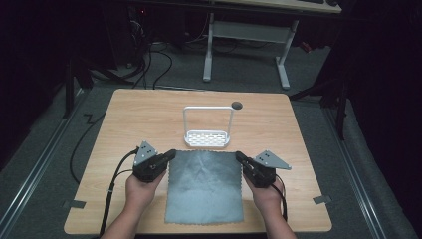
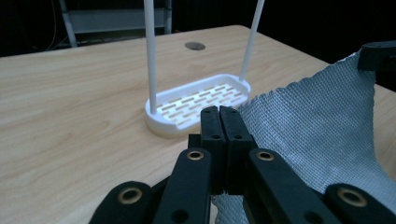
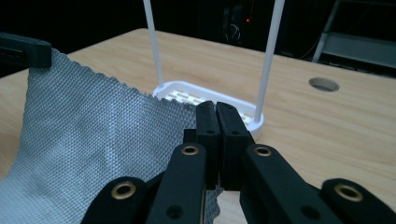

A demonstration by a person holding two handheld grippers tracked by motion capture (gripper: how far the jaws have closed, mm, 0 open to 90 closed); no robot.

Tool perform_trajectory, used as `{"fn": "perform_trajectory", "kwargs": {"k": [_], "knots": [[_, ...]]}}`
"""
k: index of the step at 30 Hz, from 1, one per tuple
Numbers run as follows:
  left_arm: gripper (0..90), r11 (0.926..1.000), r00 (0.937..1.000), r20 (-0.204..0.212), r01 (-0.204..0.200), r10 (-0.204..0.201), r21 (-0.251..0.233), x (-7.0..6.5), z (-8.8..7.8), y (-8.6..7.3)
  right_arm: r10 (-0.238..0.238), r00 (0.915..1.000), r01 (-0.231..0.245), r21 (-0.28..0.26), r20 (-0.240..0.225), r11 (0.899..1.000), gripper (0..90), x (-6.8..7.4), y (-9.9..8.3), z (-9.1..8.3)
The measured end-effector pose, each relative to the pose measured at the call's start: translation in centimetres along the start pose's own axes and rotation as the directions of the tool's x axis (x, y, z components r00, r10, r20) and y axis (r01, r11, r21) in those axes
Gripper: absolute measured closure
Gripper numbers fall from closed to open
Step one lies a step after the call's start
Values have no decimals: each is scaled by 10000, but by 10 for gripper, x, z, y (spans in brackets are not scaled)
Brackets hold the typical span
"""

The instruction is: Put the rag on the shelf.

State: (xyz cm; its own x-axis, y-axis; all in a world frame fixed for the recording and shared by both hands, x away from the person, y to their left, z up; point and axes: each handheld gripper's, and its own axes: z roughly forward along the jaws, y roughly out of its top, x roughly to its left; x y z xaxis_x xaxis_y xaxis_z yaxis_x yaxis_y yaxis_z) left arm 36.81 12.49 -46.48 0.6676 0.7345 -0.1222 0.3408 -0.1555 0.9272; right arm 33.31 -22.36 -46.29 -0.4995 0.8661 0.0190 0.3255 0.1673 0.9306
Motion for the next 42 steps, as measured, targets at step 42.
{"fn": "perform_trajectory", "kwargs": {"k": [42], "knots": [[900, 9453, 9881, -1022, -1405, 1151, -2943, 3, -20, 110, -444, 9969, 617, -2987, 643, 9524, 894, -16, 110, -32]]}}
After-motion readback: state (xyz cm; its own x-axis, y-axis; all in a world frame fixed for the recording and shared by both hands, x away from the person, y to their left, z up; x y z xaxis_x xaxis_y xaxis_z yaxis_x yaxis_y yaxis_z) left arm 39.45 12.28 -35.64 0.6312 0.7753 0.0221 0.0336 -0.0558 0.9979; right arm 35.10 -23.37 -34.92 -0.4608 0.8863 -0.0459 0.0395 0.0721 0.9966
